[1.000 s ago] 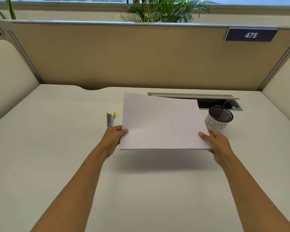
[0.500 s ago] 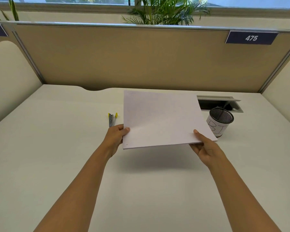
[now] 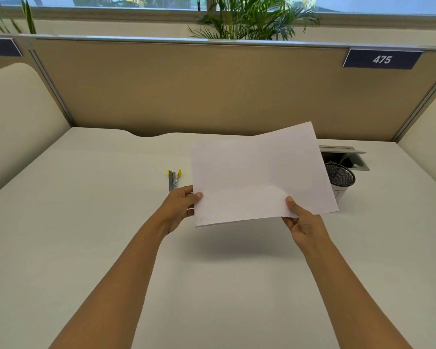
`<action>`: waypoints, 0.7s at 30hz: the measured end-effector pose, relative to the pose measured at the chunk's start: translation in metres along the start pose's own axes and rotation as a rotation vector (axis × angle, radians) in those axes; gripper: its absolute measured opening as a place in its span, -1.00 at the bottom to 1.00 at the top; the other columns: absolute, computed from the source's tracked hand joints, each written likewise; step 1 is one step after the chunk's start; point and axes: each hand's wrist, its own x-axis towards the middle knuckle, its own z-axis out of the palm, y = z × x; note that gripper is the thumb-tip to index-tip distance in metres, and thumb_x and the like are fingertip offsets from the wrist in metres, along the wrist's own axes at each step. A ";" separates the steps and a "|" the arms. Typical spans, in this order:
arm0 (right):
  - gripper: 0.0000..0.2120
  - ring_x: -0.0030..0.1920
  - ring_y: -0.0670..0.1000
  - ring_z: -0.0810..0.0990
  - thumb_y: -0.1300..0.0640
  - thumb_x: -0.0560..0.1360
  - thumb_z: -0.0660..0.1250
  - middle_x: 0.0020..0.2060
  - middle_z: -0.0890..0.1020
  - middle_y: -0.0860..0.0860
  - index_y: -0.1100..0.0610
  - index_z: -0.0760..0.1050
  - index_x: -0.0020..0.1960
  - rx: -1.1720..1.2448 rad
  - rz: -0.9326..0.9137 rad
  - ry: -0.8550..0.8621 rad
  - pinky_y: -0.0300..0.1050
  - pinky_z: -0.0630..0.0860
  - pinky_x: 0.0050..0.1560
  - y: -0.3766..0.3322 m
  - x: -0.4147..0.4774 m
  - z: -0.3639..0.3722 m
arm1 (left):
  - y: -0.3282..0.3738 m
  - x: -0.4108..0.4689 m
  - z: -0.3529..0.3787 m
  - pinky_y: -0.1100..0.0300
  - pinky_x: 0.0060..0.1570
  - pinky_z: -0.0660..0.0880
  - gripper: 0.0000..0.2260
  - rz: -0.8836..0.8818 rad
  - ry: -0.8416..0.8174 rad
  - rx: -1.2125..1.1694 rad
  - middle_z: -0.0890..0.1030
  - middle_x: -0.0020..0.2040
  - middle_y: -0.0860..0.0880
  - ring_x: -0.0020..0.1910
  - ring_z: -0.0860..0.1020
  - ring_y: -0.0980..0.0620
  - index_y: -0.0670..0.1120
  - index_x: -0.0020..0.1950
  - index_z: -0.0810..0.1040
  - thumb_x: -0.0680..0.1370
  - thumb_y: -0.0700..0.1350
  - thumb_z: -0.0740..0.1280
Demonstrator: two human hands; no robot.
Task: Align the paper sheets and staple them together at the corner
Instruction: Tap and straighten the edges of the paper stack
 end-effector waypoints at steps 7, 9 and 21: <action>-0.78 -0.03 0.00 0.60 0.35 0.45 0.33 -0.05 0.61 0.01 0.07 0.50 -0.01 -0.026 0.009 -0.061 -0.15 0.64 -0.19 0.003 0.002 0.009 | 0.006 0.002 -0.006 0.19 -0.17 0.52 -0.75 -0.022 0.121 -0.072 0.62 -0.08 -0.03 -0.14 0.58 0.02 -0.25 0.20 0.50 0.54 -0.29 0.25; -0.78 -0.02 -0.01 0.60 0.34 0.45 0.33 -0.03 0.61 0.02 0.07 0.50 -0.01 -0.048 0.006 -0.066 -0.17 0.65 -0.20 0.004 0.003 0.012 | 0.007 0.003 -0.009 0.18 -0.16 0.52 -0.74 -0.025 0.144 -0.077 0.61 -0.06 -0.07 -0.14 0.58 0.01 -0.27 0.22 0.49 0.54 -0.29 0.25; -0.49 0.13 -0.02 0.59 0.24 0.36 0.43 0.13 0.60 0.02 0.07 0.41 0.27 -0.535 0.043 -0.478 -0.27 0.57 0.07 0.021 0.026 0.021 | 0.038 0.019 -0.038 0.03 0.00 0.53 -0.69 0.003 0.326 -0.148 0.54 0.16 -0.13 0.02 0.54 -0.14 -0.31 0.28 0.43 0.54 -0.31 0.24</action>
